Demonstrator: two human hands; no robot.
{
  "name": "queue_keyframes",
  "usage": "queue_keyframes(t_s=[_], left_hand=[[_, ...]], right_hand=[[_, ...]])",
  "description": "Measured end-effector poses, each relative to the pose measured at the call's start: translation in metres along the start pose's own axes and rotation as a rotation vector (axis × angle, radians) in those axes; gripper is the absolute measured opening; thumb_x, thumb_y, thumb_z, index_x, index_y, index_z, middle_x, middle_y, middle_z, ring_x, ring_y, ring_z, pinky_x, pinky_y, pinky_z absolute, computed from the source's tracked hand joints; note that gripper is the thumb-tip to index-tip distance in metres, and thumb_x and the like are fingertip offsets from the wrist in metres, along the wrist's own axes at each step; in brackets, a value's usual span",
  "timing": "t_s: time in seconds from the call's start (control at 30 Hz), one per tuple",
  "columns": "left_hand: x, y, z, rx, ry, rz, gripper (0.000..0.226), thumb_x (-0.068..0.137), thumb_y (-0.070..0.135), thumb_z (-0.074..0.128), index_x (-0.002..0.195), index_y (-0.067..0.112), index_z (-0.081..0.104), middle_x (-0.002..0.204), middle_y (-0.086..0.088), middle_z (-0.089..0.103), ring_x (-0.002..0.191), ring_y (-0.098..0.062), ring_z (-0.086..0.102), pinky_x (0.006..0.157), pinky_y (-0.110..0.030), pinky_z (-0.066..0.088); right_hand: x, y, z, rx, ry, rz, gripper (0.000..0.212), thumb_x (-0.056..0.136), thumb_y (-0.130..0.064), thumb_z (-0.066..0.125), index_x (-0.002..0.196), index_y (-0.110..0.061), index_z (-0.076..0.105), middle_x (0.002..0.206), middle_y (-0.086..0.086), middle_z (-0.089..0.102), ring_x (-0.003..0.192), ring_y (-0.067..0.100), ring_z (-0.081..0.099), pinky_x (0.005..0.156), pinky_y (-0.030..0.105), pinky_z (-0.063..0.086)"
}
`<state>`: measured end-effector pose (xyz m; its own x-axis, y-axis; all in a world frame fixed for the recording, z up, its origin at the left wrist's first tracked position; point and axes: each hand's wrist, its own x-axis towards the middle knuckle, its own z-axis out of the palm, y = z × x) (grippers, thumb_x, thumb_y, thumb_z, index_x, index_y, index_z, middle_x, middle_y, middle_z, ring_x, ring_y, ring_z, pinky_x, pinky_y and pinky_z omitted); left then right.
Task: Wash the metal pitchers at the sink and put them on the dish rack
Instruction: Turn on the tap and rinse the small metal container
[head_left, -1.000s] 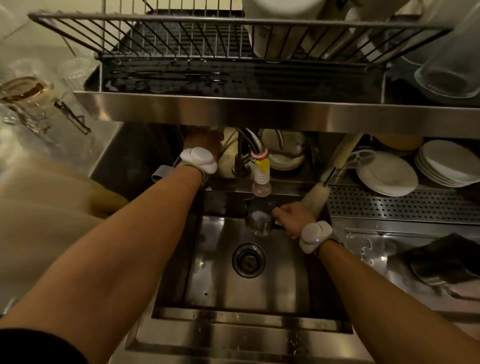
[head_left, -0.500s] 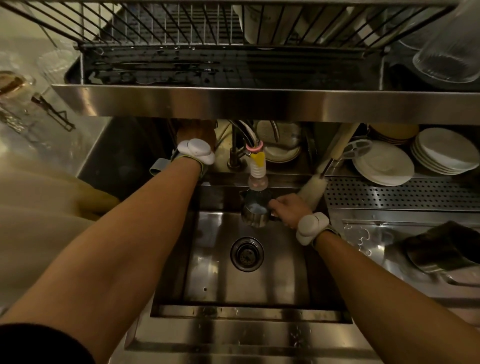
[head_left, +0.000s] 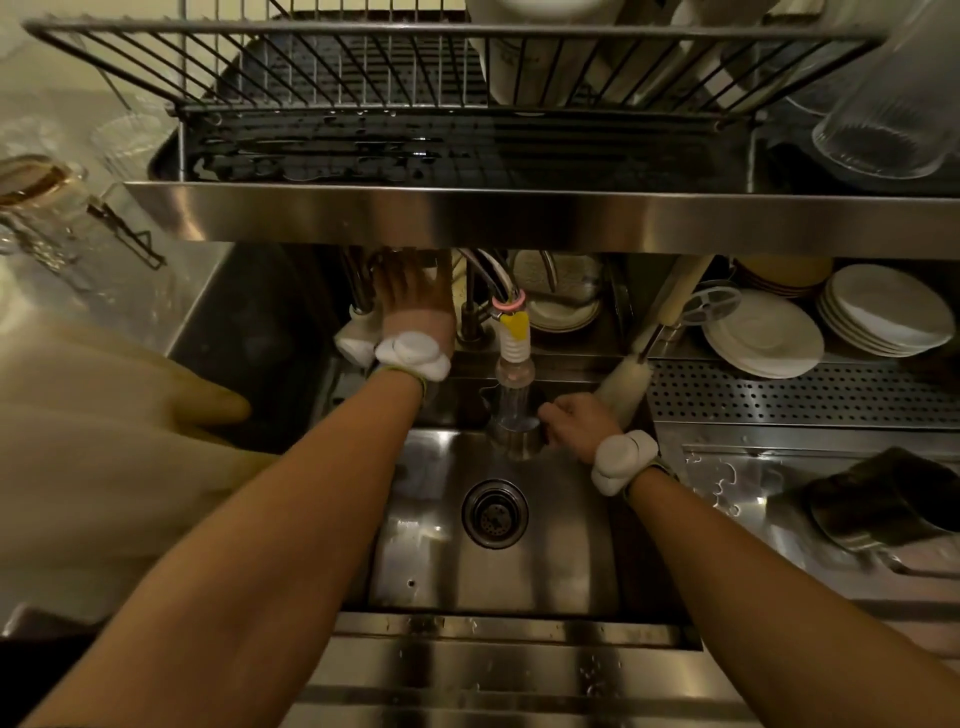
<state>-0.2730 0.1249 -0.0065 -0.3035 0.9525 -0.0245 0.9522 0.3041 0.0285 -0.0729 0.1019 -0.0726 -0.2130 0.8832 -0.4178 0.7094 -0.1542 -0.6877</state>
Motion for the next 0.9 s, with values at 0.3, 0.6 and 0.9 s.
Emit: queue_keyframes(t_s=[0.3,0.6,0.9], left_hand=[[-0.07,-0.007,0.044,-0.282,-0.248,0.045,0.034,0.088,0.012,0.049,0.119,0.008,0.063,0.123,-0.019,0.06,0.112,-0.039,0.058,0.091,-0.041,0.049],[-0.095,-0.016,0.048,-0.304,-0.394,0.049,0.041,0.092,0.012,0.044,0.128,0.022,0.06,0.137,-0.009,0.056,0.127,-0.032,0.051,0.105,-0.036,0.042],[-0.085,-0.023,0.055,-0.317,-0.459,0.099,0.034,0.094,0.023,0.048,0.124,0.021,0.063,0.132,-0.009,0.06,0.123,-0.032,0.055,0.103,-0.034,0.044]], right_hand=[[-0.017,-0.001,0.002,0.334,-0.04,0.014,0.039,0.085,-0.034,0.068,0.056,-0.013,0.052,0.051,-0.001,0.05,0.05,0.012,0.052,0.045,0.021,0.043],[-0.024,0.007,0.012,0.399,0.022,0.01,0.045,0.084,-0.027,0.067,0.045,-0.015,0.05,0.037,-0.009,0.046,0.047,0.012,0.044,0.053,0.024,0.036],[-0.019,0.0,0.023,0.306,0.026,-0.03,0.042,0.089,-0.03,0.061,0.051,-0.013,0.053,0.056,0.004,0.05,0.057,0.017,0.046,0.065,0.032,0.037]])
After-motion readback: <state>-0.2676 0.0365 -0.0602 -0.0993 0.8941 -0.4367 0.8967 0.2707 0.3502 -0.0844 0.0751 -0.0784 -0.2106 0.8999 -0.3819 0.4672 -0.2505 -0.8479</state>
